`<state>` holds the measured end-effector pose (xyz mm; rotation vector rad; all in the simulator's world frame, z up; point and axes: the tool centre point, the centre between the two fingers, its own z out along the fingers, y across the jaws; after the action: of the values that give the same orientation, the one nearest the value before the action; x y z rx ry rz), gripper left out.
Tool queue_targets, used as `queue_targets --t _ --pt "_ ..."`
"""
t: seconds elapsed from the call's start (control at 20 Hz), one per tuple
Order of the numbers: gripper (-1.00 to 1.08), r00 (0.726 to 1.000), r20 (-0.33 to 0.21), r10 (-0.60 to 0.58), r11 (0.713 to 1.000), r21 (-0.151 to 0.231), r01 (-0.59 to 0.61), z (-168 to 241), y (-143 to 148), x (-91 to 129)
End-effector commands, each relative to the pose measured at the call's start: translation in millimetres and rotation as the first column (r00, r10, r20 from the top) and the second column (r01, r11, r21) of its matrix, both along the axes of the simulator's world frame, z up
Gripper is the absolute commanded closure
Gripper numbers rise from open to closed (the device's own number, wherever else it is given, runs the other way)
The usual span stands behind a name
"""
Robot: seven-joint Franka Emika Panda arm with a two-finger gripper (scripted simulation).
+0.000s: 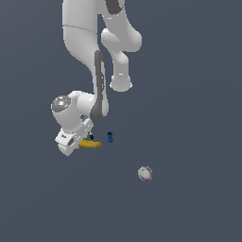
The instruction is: Pick up a designated object from a clutter of objects.
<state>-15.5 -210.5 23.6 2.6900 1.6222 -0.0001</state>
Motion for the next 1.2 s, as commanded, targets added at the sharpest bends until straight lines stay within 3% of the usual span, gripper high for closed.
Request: queue_targets --t 0.0,0.45,1.15 --pt "1.08 1.000 0.002 0.001 1.000 -0.001 -0.001 6 6 1" --pt "1.08 1.000 0.002 0.001 1.000 -0.001 -0.001 51 55 2" --pt "1.08 1.000 0.001 0.001 1.000 -0.004 -0.001 171 186 7"
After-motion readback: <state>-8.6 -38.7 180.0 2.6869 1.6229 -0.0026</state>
